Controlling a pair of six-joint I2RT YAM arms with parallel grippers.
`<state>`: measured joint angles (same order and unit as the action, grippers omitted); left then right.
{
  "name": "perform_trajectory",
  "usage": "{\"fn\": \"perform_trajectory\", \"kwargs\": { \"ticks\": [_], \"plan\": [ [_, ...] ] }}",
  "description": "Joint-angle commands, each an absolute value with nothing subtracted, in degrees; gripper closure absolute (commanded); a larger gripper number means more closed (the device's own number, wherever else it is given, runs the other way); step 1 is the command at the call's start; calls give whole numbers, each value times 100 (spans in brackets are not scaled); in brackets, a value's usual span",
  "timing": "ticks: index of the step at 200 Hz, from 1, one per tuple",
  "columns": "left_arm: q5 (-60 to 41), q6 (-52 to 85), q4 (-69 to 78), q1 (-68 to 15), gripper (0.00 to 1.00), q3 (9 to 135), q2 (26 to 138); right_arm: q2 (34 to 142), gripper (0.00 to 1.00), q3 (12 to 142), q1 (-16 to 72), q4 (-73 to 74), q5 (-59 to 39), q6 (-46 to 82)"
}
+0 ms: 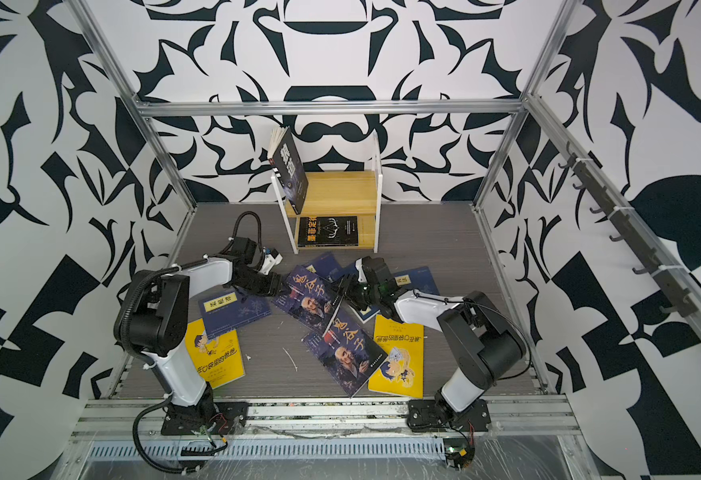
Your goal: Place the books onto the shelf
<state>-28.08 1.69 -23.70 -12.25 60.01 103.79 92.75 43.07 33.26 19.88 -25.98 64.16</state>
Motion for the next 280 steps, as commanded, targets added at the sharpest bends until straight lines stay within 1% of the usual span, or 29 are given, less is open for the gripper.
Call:
{"fn": "perform_trajectory", "kwargs": {
  "ticks": [1,21,46,62,73,85,92,101,108,125,133,137,139,141,156,178,204,226,255,280],
  "plan": [
    [-2998,156,-2557,-1288,44,6074,10460,9438,42,4685,3495,2570,-2808,6398],
    [-3024,158,-2525,-1283,44,6022,10401,9599,45,4790,3581,2650,-2865,6408],
    [-3042,145,-2491,-1281,45,5960,10318,9621,52,4847,3595,2717,-2909,6382],
    [-3048,150,-2480,-1283,45,5935,10258,9528,61,4849,3586,2605,-2862,6207],
    [-3046,149,-2495,-1283,44,5941,10197,9465,70,4901,3584,2441,-2870,6052],
    [-3015,133,-2527,-1283,38,5970,10114,9399,79,4929,3530,2304,-2933,5937],
    [-2979,101,-2568,-1283,35,5990,10059,9349,87,4918,3499,2261,-2974,5909],
    [-2927,67,-2602,-1270,31,6018,9963,9278,92,4916,3435,2221,-3027,5876],
    [-2902,49,-2642,-1258,29,6046,9885,9204,94,4923,3394,2174,-3083,5842],
    [-2942,-37,-2777,-1185,22,6147,9663,9031,95,5051,3286,1947,-3271,5651],
    [-2954,-88,-2848,-1133,17,6210,9543,8946,95,5148,3233,1777,-3415,5519],
    [-2962,-124,-2882,-1099,16,6255,9489,8905,95,5207,3202,1697,-3503,5454],
    [-2971,-150,-2896,-1088,12,6270,9461,8884,95,5228,3187,1666,-3552,5422],
    [-2982,-171,-2917,-1072,10,6283,9432,8866,95,5249,3168,1638,-3610,5396],
    [-3048,-295,-3067,-903,5,6472,9205,8769,96,5401,3021,1565,-4100,5300],
    [-3542,-495,-3314,-631,2,6783,8899,8668,96,5508,2812,1808,-4857,5413],
    [-4371,-508,-3480,-319,0,7146,8661,8535,98,5572,2571,2261,-5414,5732],
    [-5169,-285,-3559,-95,0,7390,8670,8494,100,5581,2416,3090,-5691,6329],
    [-5935,-24,-3425,-73,0,7351,8708,8522,100,5599,2337,3932,-5861,6886],
    [-6191,317,-3214,-77,3,7279,8754,8541,100,5559,2338,4550,-5880,7283]
  ]
}}
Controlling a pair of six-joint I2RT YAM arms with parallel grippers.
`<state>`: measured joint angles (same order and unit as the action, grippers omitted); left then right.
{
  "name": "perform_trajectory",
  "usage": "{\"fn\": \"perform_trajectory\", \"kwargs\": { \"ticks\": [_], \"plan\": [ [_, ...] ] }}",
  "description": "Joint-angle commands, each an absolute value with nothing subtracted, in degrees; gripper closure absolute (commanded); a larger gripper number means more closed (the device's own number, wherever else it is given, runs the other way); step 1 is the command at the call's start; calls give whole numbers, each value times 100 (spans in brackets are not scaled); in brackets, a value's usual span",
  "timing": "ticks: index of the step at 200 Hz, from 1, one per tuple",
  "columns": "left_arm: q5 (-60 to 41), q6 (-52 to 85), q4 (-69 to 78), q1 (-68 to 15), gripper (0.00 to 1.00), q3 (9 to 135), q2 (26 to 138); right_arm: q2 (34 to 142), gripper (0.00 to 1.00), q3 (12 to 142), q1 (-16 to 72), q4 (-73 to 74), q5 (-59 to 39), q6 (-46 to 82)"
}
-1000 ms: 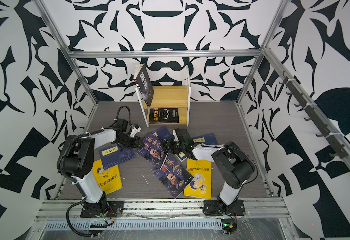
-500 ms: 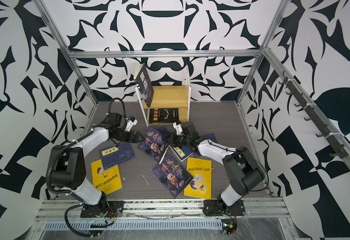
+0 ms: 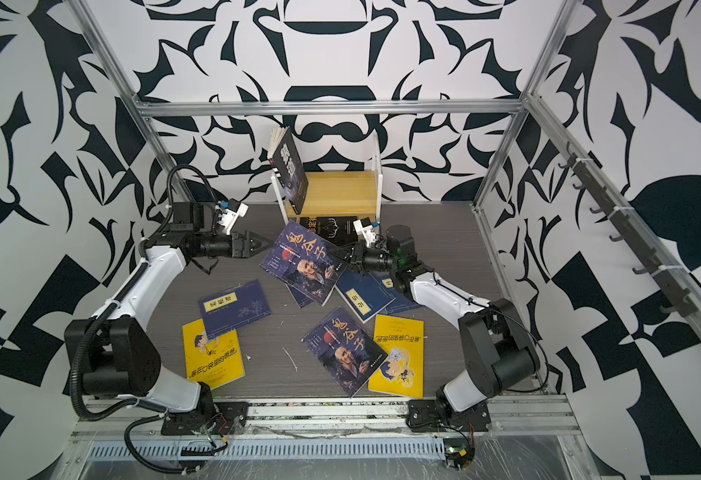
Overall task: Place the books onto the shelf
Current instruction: 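Lift the purple book upright with both grippers toward the wooden shelf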
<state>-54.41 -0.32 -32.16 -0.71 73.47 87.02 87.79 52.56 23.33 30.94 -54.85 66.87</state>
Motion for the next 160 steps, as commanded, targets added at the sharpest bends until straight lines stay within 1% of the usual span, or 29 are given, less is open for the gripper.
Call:
{"fn": "perform_trajectory", "kwargs": {
  "ticks": [1,25,38,41,70,92,105,119,130,135,141,146,153,160],
  "plan": [
    [-6189,326,-3206,-74,3,7278,8754,8538,100,5553,2338,4582,-5880,7298],
    [-6365,559,-3019,-80,8,7266,8802,8544,100,5580,2348,4677,-5874,7379],
    [-6469,670,-2846,-110,14,7205,8817,8556,100,5612,2349,4676,-5889,7373],
    [-6467,708,-2807,-114,19,7188,8823,8564,100,5616,2346,4665,-5896,7360],
    [-6571,852,-2721,-159,43,7181,8796,8639,100,5692,2347,4583,-5853,7307],
    [-6632,978,-2568,-170,64,7074,8737,8714,100,5701,2364,4630,-5804,7302],
    [-6708,1074,-2441,-188,73,7003,8708,8741,100,5704,2370,4636,-5782,7278],
    [-6775,1100,-2399,-221,80,6996,8696,8797,100,5713,2382,4641,-5734,7266],
    [-6824,1122,-2399,-262,80,7022,8708,8831,100,5738,2398,4645,-5714,7243],
    [-6844,1125,-2399,-294,74,7027,8727,8855,100,5747,2407,4649,-5698,7242],
    [-6865,1155,-2399,-336,63,7039,8742,8867,100,5760,2423,4669,-5679,7242],
    [-6880,1164,-2399,-373,57,7048,8753,8884,100,5774,2438,4696,-5678,7235],
    [-6897,1171,-2399,-423,51,7057,8776,8916,100,5798,2458,4711,-5664,7227],
    [-6892,1178,-2400,-467,48,7058,8804,8938,100,5817,2475,4711,-5649,7216]
  ]
}}
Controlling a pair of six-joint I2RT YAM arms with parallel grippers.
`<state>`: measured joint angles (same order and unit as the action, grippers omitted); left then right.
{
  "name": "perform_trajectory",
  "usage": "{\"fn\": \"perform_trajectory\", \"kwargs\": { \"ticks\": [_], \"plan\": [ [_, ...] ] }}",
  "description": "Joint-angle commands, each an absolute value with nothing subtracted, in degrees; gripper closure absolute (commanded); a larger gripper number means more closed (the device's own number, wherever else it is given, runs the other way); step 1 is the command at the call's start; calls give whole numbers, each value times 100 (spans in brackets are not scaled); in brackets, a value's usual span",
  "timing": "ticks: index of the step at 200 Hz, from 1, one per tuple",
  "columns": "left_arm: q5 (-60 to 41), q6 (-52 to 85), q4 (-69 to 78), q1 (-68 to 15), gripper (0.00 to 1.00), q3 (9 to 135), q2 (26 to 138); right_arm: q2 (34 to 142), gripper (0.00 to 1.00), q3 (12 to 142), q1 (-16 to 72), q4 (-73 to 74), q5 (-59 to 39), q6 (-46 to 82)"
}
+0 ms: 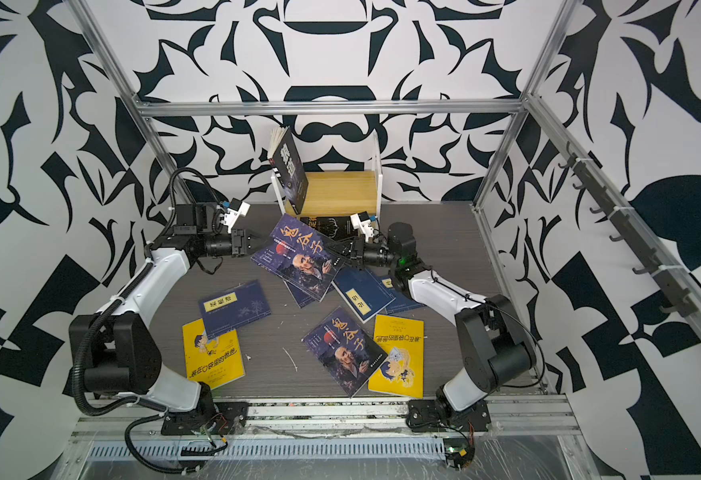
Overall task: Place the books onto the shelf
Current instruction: 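Lift the purple book upright with both grippers toward the wooden shelf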
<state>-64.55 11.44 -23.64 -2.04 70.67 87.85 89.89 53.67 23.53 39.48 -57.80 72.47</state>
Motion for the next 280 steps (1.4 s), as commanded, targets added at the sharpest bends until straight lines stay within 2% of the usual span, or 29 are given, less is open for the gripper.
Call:
{"fn": "perform_trajectory", "kwargs": {
  "ticks": [1,13,23,29,48,64,78,93,103,120,135,148,152,180,204,242,259,280],
  "plan": [
    [-6891,1178,-2399,-471,48,7058,8801,8938,100,5818,2477,4711,-5646,7216],
    [-6886,1169,-2402,-540,48,7058,8837,8986,100,5852,2500,4711,-5618,7197],
    [-6899,1178,-2399,-595,56,7081,8873,9038,100,5875,2521,4715,-5605,7175],
    [-6899,1193,-2399,-613,64,7107,8887,9077,100,5891,2530,4711,-5595,7172],
    [-6899,1266,-2419,-607,100,7249,8904,9133,100,5910,2531,4651,-5589,7082],
    [-6899,1298,-2492,-589,100,7394,8892,9118,99,5932,2531,4272,-5552,6790],
    [-6880,1403,-2523,-580,100,7554,8892,9016,84,6025,2518,3473,-5461,6210],
    [-6859,1508,-2607,-564,100,7737,8886,8760,64,6202,2513,1964,-5191,5121],
    [-6802,1582,-2697,-554,100,7894,8873,8559,53,6383,2507,858,-4783,4260],
    [-6512,1748,-2889,-536,100,8262,8885,8236,40,6673,2505,-673,-3931,2990],
    [-5815,1986,-3234,-547,100,8756,8965,7963,32,6890,2496,-1678,-3164,2292],
    [-5564,2002,-3643,-562,100,9349,9135,7730,29,7097,2498,-2386,-2472,1932],
    [-5478,1977,-3792,-594,100,9583,9186,7657,23,7145,2496,-2617,-2232,1835],
    [-5053,1497,-4931,-820,100,11091,9565,7086,23,7392,2522,-3340,-848,1427],
    [-4839,1406,-5281,-1046,100,12044,9789,6700,25,7672,2714,-3507,170,1173],
    [-4113,1424,-5331,-1518,100,12753,9983,6670,26,8159,4094,-3064,2618,-93],
    [-3458,1441,-5267,-1752,100,12859,10043,6777,28,8229,4702,-2488,3406,-844],
    [-2773,1175,-5351,-2168,100,13092,10124,6860,29,7922,5417,-1261,3898,-2213]
  ]
}}
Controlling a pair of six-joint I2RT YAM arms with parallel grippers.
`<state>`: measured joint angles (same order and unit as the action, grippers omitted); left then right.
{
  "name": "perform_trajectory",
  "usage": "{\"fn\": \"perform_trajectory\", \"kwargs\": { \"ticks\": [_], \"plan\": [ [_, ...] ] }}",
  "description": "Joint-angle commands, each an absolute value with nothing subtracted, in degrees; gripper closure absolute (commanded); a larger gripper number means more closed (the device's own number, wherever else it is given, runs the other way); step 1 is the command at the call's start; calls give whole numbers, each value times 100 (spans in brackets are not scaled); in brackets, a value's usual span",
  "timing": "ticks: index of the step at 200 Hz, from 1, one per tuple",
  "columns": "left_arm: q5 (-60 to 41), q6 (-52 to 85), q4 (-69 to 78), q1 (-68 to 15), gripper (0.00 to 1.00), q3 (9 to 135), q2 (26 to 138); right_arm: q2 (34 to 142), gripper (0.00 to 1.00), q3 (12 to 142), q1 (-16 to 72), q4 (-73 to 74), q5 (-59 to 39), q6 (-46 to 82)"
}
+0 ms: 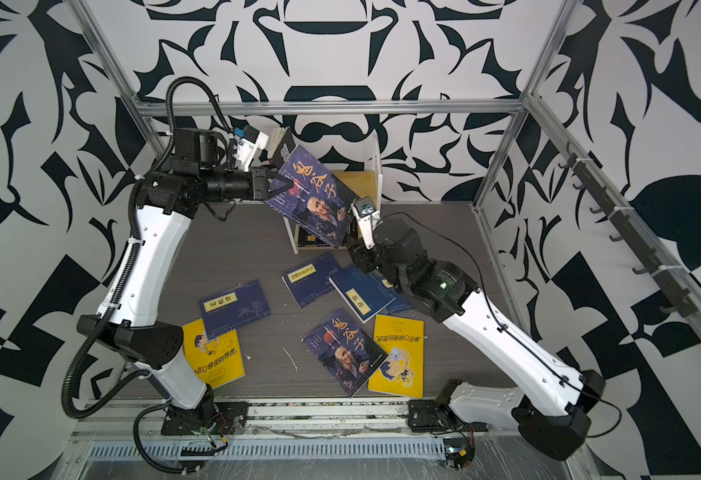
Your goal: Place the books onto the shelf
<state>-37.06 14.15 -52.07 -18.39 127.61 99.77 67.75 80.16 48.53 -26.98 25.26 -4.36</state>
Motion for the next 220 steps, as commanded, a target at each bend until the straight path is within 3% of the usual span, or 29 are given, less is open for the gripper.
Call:
{"fn": "perform_trajectory", "kwargs": {
  "ticks": [1,38,71,112,143,220],
  "plan": [
    [-2753,1163,-5356,-2187,100,13094,10129,6862,30,7898,5451,-1224,3918,-2297],
    [-1600,933,-5493,-2872,100,13515,10264,7293,29,7322,6201,1192,4420,-4553],
    [-1324,1460,-5382,-2894,100,13496,10284,7813,29,7309,6293,2035,4560,-5089],
    [-1384,1991,-5232,-2892,100,13342,10266,8407,22,7149,6242,3329,4940,-5722],
    [-1436,2117,-5214,-2893,100,13329,10242,8791,21,7080,5994,4280,5411,-5986],
    [-1826,2333,-5134,-2845,100,13210,10143,9028,30,6984,5480,4262,5181,-5304]
  ]
}}
